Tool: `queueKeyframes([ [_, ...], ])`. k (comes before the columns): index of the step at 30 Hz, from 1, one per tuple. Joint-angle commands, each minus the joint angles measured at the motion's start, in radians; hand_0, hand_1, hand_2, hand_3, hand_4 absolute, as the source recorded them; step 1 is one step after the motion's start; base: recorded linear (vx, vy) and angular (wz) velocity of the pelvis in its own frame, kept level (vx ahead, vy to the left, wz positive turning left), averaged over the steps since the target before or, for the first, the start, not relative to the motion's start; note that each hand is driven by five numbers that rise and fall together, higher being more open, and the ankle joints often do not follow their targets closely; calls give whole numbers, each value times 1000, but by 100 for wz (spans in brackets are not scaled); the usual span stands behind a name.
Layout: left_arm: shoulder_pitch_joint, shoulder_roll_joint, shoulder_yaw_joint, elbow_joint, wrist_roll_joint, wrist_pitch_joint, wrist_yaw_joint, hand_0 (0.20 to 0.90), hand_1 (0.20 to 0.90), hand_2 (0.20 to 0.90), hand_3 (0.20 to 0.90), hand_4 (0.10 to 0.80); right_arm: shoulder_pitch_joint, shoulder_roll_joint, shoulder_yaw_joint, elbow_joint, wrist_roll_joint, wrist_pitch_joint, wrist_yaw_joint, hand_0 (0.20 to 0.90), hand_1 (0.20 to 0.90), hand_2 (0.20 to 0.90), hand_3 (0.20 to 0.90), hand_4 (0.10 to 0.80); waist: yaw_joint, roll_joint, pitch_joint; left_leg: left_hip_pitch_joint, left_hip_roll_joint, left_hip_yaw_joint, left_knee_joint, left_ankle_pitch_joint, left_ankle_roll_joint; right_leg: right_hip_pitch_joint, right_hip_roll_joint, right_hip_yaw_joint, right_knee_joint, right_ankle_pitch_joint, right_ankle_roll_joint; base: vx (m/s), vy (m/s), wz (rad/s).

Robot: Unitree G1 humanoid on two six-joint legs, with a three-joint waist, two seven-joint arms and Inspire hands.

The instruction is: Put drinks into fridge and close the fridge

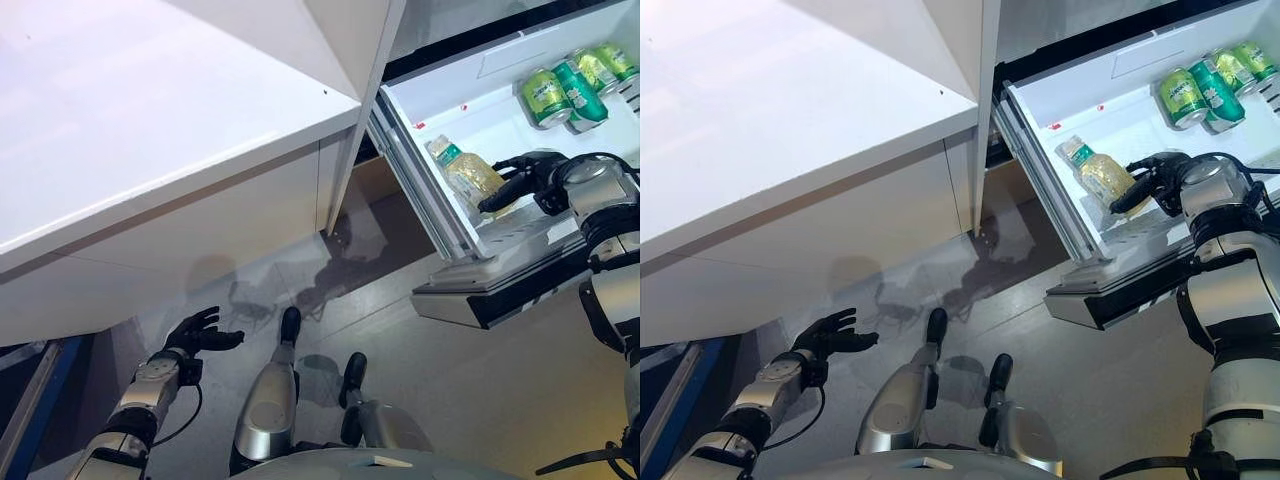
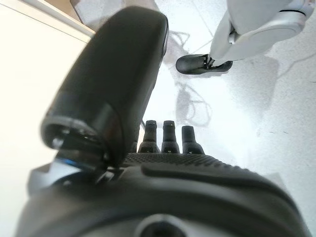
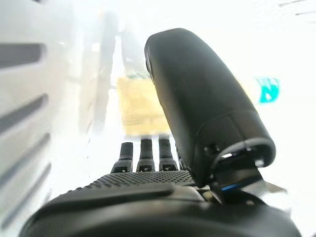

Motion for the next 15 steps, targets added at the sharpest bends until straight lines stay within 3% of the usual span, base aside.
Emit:
queueKeyframes([
  [1, 58, 8, -17, 47, 8, -10, -24, 900, 900, 900, 900, 800, -111, -99, 66, -83, 57, -55, -158, 900, 900, 900, 900, 800, -32, -5, -172, 42, -27, 16, 1, -156, 4, -130, -1, -6, 20, 82, 39, 30, 34, 4],
  [9, 101, -33, -28, 99, 36, -14, -75, 900, 900, 900, 900, 800, 9, -174, -90, -425, 292, -163, -467, 900, 900, 900, 900, 800, -88, 1, -235, 78, -21, 32, 1, -174, 0, -102, -2, 8, 13, 74, 51, 44, 17, -3],
  [11, 114, -54, -24, 130, 54, -33, -93, 900, 900, 900, 900, 800, 110, -193, -212, -552, 296, -234, -557, 900, 900, 900, 900, 800, -115, 14, -259, 93, -19, 41, 1, -185, 2, -93, -4, 17, 10, 71, 56, 63, 34, -9],
  [15, 130, -77, -6, 164, 68, -50, -99, 900, 900, 900, 900, 800, 287, -202, -403, -737, 285, -277, -622, 900, 900, 900, 900, 800, -156, 27, -291, 115, -16, 59, 1, -201, 6, -82, -4, 34, 7, 65, 60, 54, 19, -7],
])
